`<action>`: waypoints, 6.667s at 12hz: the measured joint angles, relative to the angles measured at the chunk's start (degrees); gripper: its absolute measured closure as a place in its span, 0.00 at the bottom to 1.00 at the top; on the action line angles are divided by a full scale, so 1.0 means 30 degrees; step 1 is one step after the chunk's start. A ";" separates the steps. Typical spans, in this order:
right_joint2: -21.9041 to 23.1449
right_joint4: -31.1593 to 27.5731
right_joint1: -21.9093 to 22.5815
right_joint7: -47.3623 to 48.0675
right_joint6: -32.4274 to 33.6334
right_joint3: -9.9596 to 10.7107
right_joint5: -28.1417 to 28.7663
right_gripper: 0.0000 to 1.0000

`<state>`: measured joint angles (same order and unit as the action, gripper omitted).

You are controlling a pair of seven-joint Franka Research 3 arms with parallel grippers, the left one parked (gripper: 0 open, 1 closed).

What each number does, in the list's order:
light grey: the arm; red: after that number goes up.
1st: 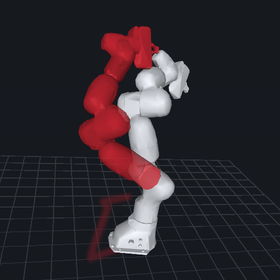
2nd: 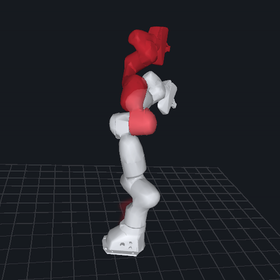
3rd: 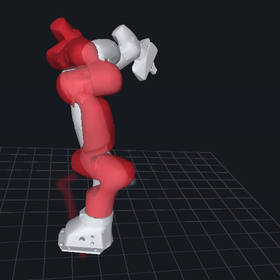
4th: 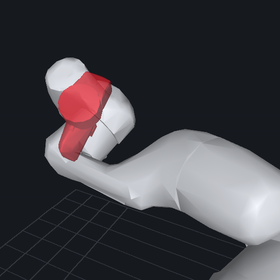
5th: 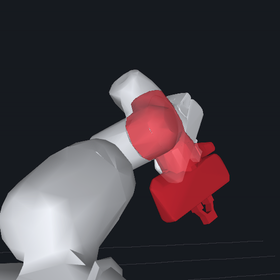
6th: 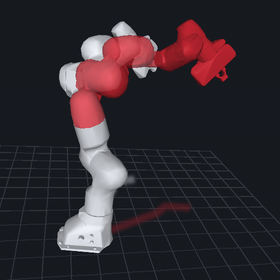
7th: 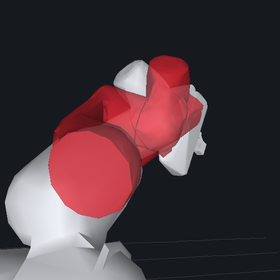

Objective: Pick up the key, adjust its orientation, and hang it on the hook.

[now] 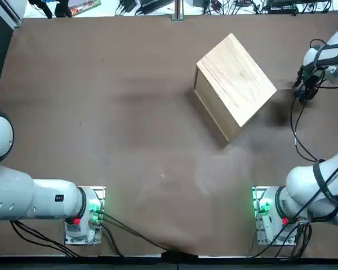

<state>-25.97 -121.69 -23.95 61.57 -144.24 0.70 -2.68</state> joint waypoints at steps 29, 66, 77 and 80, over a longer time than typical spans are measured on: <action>0.0954 -0.1352 -0.1172 -0.0123 -0.0650 -0.0629 0.0105 0.96; 0.3826 0.5447 0.0743 -1.8251 0.7802 -0.4473 0.0104 0.96; 0.1976 0.6930 0.3154 -2.5499 0.7929 -0.4597 0.0104 0.96; 0.1436 0.7512 0.3687 -2.7452 0.7933 -0.4678 0.0104 0.96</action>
<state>-21.66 -99.16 -12.89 -20.79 -120.44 -13.33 -2.37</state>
